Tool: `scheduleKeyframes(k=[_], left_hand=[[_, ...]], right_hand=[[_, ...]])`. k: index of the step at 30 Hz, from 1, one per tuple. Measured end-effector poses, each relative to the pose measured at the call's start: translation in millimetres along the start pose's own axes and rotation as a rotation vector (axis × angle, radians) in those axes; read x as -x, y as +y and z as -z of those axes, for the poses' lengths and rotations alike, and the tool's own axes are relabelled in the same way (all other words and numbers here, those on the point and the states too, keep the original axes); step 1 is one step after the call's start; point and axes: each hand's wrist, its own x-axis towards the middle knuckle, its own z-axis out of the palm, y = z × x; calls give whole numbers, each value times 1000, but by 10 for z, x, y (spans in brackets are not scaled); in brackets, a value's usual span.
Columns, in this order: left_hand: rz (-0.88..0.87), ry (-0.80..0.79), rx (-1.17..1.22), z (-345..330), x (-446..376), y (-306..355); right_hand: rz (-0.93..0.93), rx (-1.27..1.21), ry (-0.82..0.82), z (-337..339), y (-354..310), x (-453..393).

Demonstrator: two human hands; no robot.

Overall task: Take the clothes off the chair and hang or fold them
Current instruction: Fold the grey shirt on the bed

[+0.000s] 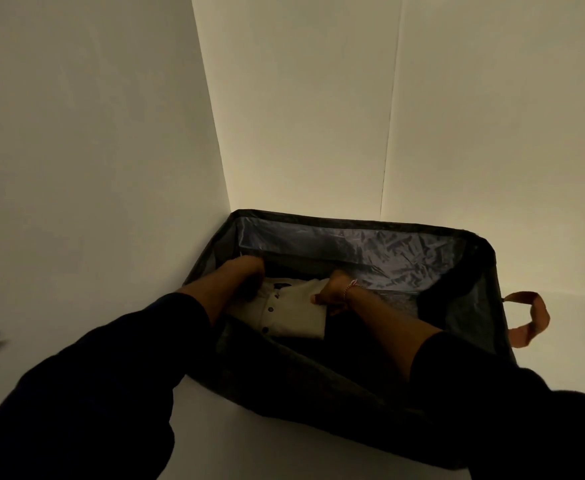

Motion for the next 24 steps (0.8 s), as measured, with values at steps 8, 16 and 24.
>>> scheduleKeyframes(k=[8,16,24], left_hand=[[-15,-345,12,-127,-51,-78],[-64,-280,-19,-149,-55,-226],[-229,-108,6,5,219,-111]], right_hand=[[391,804,-192,-69,-129,-52],[318,892,-252,-185,-35,-177],[340,938,-246,125,-165,117]])
